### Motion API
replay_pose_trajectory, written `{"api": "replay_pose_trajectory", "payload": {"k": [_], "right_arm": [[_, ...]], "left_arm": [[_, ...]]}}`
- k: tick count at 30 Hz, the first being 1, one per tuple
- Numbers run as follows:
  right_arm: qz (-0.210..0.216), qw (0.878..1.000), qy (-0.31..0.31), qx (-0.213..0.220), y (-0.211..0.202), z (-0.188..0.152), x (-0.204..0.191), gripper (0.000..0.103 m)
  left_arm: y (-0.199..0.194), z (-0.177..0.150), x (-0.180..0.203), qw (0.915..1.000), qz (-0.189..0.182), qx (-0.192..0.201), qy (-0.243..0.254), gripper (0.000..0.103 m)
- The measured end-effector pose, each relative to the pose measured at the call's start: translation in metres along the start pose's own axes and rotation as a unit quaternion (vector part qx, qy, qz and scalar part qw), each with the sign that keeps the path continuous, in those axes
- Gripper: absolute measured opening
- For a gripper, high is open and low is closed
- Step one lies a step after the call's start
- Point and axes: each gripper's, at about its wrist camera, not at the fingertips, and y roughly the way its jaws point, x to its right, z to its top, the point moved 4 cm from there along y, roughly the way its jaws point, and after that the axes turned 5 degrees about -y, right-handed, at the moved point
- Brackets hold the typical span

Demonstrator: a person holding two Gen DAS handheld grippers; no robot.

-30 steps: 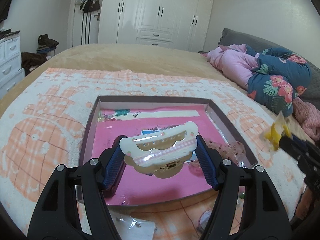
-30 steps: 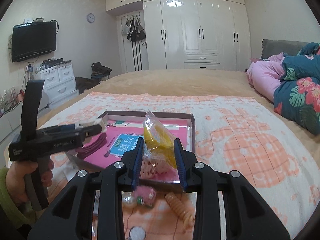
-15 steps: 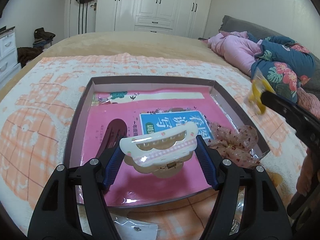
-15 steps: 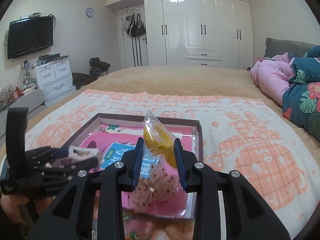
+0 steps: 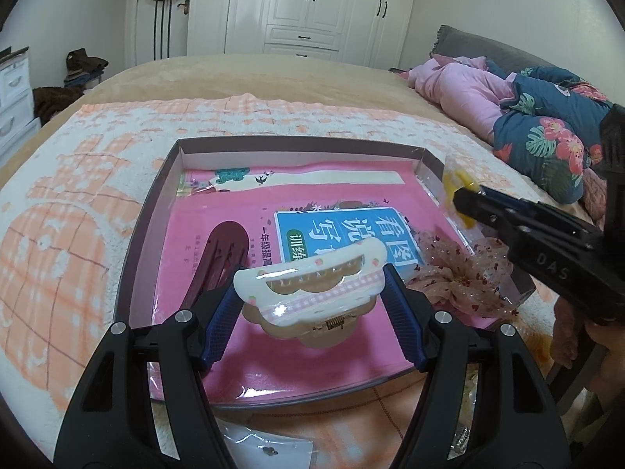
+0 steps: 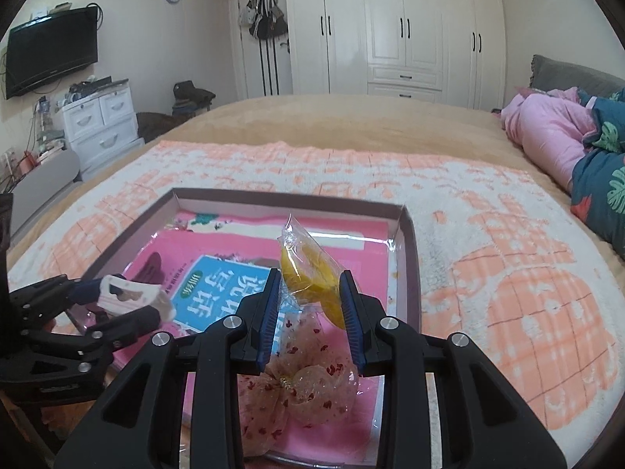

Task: Organize jewelry
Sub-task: 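Open left tool dropping claw clip in box while right tool releases yellow bag, then withdraw both open tools from the pink box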

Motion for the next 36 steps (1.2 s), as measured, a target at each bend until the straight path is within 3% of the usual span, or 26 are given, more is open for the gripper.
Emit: {"api": "replay_pose_trajectory", "payload": {"k": [11, 18, 27, 36], "right_arm": [[0.020, 1.000, 0.017, -0.014, 0.004, -0.010, -0.001, 0.037], [0.014, 1.000, 0.026, 0.002, -0.012, -0.009, 0.005, 0.052], [-0.011, 0.999, 0.021, 0.036, -0.044, -0.009, 0.012, 0.063], [-0.019, 0.997, 0.019, 0.073, -0.080, -0.002, 0.015, 0.075]], "left_arm": [[0.002, -0.001, 0.000, 1.0000, 0.002, -0.003, -0.001, 0.060], [0.001, -0.002, -0.001, 1.0000, 0.003, -0.001, -0.002, 0.062], [-0.016, 0.003, -0.004, 0.9998, 0.003, 0.017, -0.010, 0.072], [-0.051, 0.012, -0.008, 0.9976, 0.012, 0.062, -0.027, 0.091]]}}
